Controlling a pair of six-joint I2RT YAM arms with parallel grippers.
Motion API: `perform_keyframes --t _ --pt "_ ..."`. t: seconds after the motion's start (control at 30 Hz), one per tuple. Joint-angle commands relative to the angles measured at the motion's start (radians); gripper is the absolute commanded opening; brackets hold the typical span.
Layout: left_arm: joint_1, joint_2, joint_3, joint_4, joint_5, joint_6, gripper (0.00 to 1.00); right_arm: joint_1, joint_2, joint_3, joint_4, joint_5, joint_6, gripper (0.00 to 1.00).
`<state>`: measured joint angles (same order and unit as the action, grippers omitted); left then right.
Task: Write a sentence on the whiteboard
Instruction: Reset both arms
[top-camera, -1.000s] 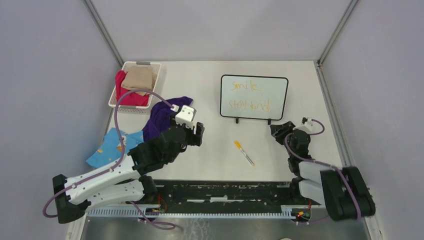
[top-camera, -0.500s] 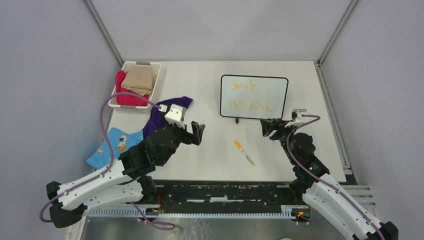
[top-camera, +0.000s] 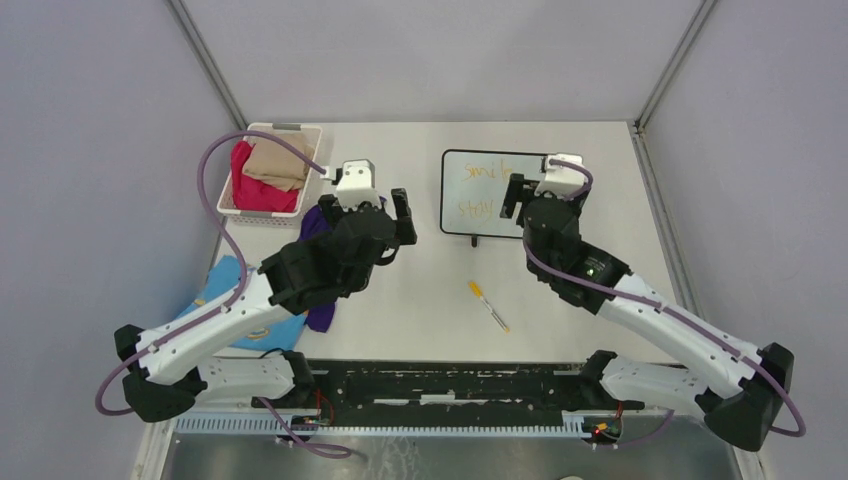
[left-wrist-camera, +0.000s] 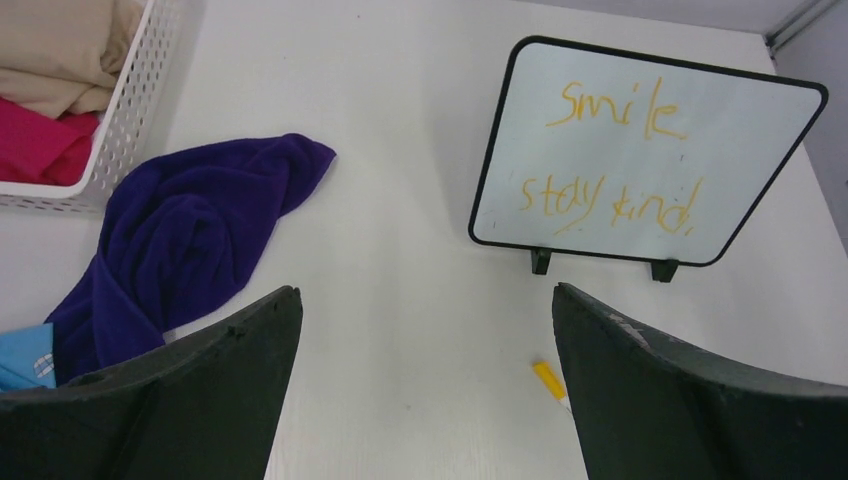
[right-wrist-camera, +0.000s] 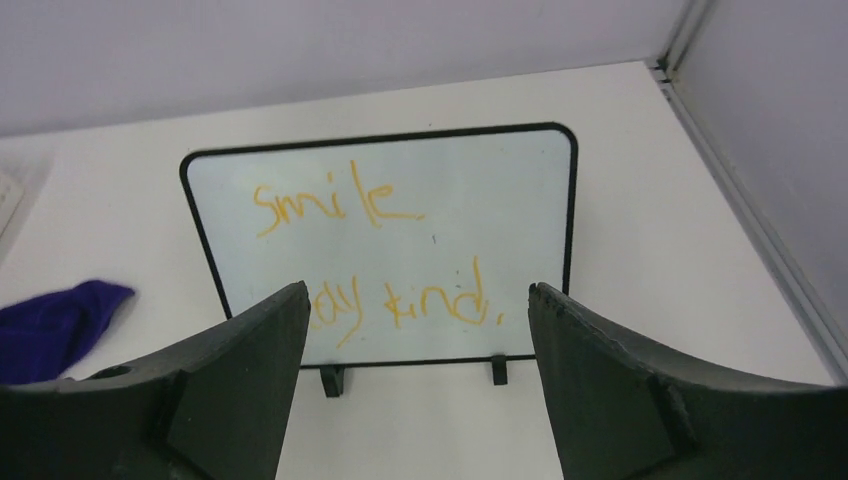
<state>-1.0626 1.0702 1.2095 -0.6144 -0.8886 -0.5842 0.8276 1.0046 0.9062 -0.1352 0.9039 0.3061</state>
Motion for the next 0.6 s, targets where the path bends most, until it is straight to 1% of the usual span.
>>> perform_keyframes --t 0.0,0.07,0.17,0.2,0.23,0.37,0.43,0.47,0.53,0.57 --pt "-0.005 0.036 0.081 -0.185 -0.053 -0.181 1.0 0.004 0.07 0.165 -0.095 0.244 0.039 0.87" --pt "-0.005 0.036 0.09 -0.16 -0.046 -0.144 1.0 0.002 0.094 0.221 -0.106 0.223 0.012 0.89" --pt "-0.005 0.026 0.101 -0.077 -0.042 -0.032 1.0 0.003 0.086 0.254 -0.071 0.101 -0.066 0.94" --pt "-0.005 0.02 0.102 -0.035 -0.032 0.021 1.0 0.003 0.069 0.237 -0.019 0.043 -0.114 0.98" --pt "-0.005 0.014 0.102 0.015 -0.019 0.08 1.0 0.003 0.04 0.2 0.035 -0.001 -0.148 0.98" --pt "-0.005 0.001 0.101 0.206 0.027 0.273 1.0 0.002 -0.077 0.017 0.323 -0.094 -0.24 0.98" --pt "-0.004 -0.003 0.099 0.274 0.037 0.342 1.0 0.002 -0.122 -0.038 0.414 -0.105 -0.28 0.98" --pt "-0.005 -0.004 0.1 0.311 0.005 0.343 1.0 0.002 -0.135 -0.047 0.441 -0.096 -0.296 0.98" --pt "-0.005 0.001 0.126 0.364 -0.106 0.255 1.0 0.005 -0.142 -0.026 0.437 -0.071 -0.34 0.98" --pt "-0.005 0.005 0.143 0.392 -0.143 0.228 1.0 0.014 -0.14 -0.015 0.438 -0.031 -0.361 0.98"
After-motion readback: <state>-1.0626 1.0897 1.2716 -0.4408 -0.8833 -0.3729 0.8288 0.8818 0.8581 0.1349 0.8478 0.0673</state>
